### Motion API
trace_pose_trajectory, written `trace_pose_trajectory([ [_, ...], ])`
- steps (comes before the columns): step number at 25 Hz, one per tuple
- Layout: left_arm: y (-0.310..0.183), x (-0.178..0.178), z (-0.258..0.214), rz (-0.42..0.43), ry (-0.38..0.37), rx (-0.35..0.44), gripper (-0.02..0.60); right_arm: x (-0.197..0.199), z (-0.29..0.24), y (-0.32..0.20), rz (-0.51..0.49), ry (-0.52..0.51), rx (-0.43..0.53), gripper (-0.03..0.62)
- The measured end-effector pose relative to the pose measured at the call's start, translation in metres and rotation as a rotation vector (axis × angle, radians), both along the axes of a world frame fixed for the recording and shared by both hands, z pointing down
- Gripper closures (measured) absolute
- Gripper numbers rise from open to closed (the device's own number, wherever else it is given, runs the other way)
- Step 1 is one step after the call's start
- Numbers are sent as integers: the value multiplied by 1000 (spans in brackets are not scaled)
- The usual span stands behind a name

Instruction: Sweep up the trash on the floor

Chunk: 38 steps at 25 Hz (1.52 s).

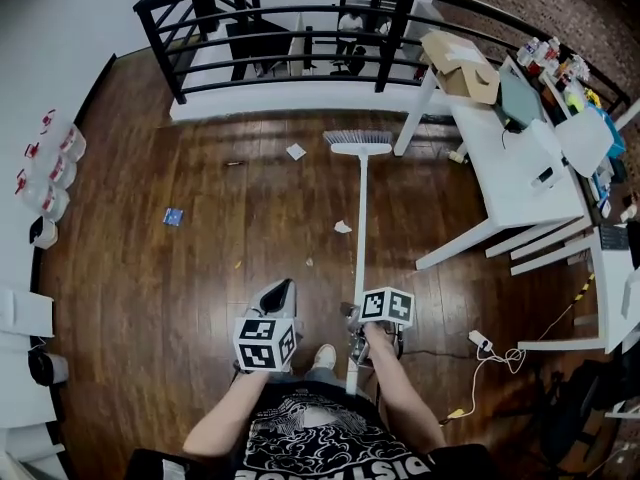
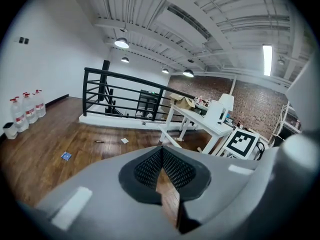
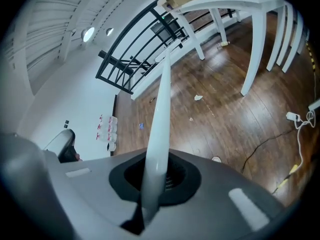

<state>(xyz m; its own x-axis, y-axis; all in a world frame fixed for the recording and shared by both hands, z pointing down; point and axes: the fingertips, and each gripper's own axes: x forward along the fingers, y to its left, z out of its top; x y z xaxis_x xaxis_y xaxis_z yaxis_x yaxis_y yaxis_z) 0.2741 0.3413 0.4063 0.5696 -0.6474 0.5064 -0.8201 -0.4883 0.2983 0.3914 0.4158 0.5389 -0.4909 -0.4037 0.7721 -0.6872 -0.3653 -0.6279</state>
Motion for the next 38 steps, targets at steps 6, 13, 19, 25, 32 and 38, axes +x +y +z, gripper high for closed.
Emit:
trace_pose_trajectory([
  [6, -55, -17, 20, 50, 23, -39, 577, -15, 24, -43, 88, -30, -72, 594],
  [13, -146, -61, 29, 116, 31, -62, 577, -48, 49, -124, 289, -151, -154, 594],
  [19, -219, -93, 46, 114, 10, -93, 577, -54, 79, -170, 460, -245, -211, 594],
  [25, -277, -88, 76, 77, 8, -167, 577, -27, 117, -204, 614, -319, -285, 594],
  [32, -326, -54, 88, 90, -40, -191, 577, 8, 158, -245, 755, -389, -375, 594],
  [38, -355, -36, 102, 120, -98, -209, 577, 8, 186, -270, 820, -460, -439, 594],
])
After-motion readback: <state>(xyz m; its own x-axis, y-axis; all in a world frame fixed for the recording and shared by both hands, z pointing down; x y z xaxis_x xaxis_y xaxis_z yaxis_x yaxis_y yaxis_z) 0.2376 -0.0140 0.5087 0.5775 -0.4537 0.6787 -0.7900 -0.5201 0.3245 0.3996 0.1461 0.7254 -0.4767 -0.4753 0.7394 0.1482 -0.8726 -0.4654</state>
